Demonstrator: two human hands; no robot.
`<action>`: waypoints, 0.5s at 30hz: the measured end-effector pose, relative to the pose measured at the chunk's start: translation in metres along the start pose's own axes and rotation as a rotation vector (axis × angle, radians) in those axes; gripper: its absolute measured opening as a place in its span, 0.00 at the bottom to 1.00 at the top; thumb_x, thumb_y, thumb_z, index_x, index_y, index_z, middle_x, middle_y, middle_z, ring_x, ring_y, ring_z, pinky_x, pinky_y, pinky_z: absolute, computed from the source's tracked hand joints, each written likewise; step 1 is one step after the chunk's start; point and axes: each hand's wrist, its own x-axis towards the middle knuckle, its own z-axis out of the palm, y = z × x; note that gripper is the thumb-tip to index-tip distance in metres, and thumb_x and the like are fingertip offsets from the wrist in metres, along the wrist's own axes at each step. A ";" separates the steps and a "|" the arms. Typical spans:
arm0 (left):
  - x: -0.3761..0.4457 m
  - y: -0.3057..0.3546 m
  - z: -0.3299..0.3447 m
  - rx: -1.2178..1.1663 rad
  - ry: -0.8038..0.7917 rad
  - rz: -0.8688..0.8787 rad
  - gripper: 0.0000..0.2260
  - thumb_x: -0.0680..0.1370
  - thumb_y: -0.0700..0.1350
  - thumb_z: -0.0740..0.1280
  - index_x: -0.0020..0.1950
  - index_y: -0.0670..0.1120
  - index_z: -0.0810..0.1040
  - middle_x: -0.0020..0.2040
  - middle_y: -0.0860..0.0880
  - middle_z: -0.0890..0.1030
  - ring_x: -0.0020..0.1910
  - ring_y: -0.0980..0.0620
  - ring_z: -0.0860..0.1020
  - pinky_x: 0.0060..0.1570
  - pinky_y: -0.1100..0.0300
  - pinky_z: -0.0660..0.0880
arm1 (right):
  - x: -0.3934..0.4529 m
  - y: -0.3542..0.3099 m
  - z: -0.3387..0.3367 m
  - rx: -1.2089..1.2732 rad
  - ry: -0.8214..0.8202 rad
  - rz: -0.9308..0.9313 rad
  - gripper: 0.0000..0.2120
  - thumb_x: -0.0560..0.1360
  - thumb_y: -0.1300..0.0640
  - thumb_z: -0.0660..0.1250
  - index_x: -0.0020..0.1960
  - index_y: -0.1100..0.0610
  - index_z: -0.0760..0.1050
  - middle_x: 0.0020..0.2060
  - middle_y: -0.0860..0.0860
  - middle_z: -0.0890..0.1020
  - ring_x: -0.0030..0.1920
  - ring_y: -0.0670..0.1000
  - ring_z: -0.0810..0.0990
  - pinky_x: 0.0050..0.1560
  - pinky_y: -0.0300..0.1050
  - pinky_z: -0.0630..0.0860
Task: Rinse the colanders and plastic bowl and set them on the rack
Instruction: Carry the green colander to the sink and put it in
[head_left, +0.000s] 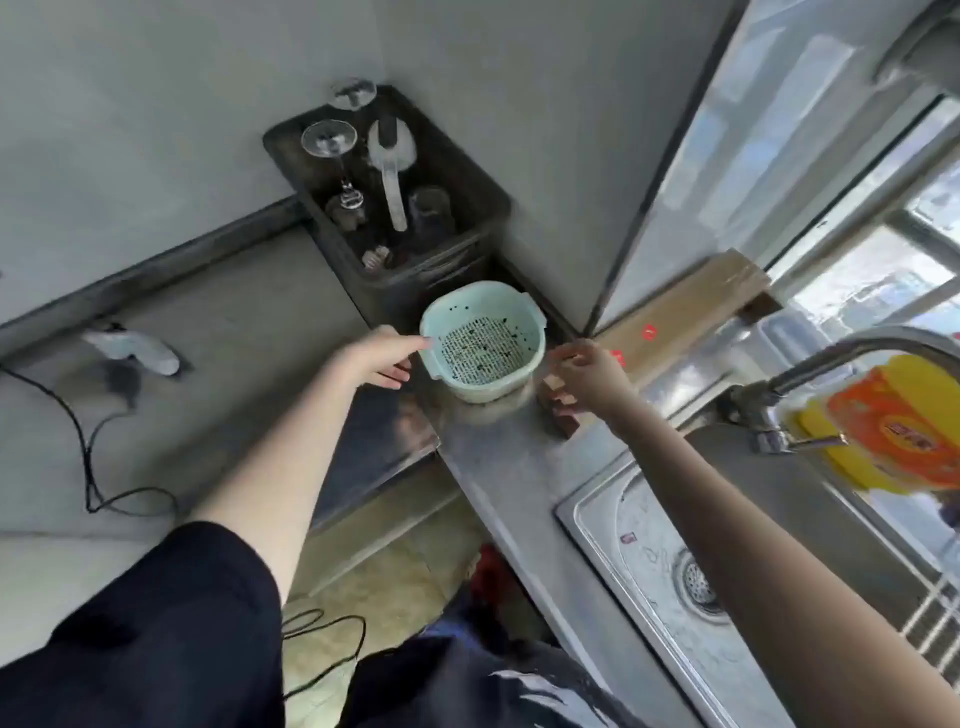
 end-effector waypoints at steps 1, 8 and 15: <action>0.004 0.004 0.002 -0.029 -0.024 -0.013 0.22 0.77 0.54 0.67 0.62 0.40 0.72 0.52 0.43 0.77 0.46 0.47 0.79 0.45 0.55 0.79 | 0.007 -0.005 -0.001 0.001 0.047 0.003 0.09 0.76 0.65 0.58 0.52 0.63 0.76 0.44 0.57 0.76 0.41 0.59 0.80 0.46 0.61 0.81; 0.025 0.012 0.006 -0.183 -0.080 -0.008 0.18 0.76 0.45 0.68 0.62 0.40 0.70 0.55 0.42 0.80 0.48 0.46 0.81 0.44 0.53 0.80 | 0.053 -0.014 -0.005 -0.019 0.136 0.117 0.18 0.77 0.64 0.56 0.66 0.61 0.68 0.45 0.51 0.75 0.46 0.59 0.84 0.46 0.55 0.82; 0.034 0.005 0.018 -0.262 0.035 0.088 0.07 0.79 0.42 0.60 0.56 0.45 0.68 0.57 0.42 0.76 0.47 0.47 0.78 0.37 0.55 0.78 | 0.066 -0.015 0.009 -0.002 0.052 0.181 0.17 0.77 0.62 0.56 0.65 0.62 0.69 0.42 0.58 0.80 0.47 0.62 0.84 0.47 0.58 0.82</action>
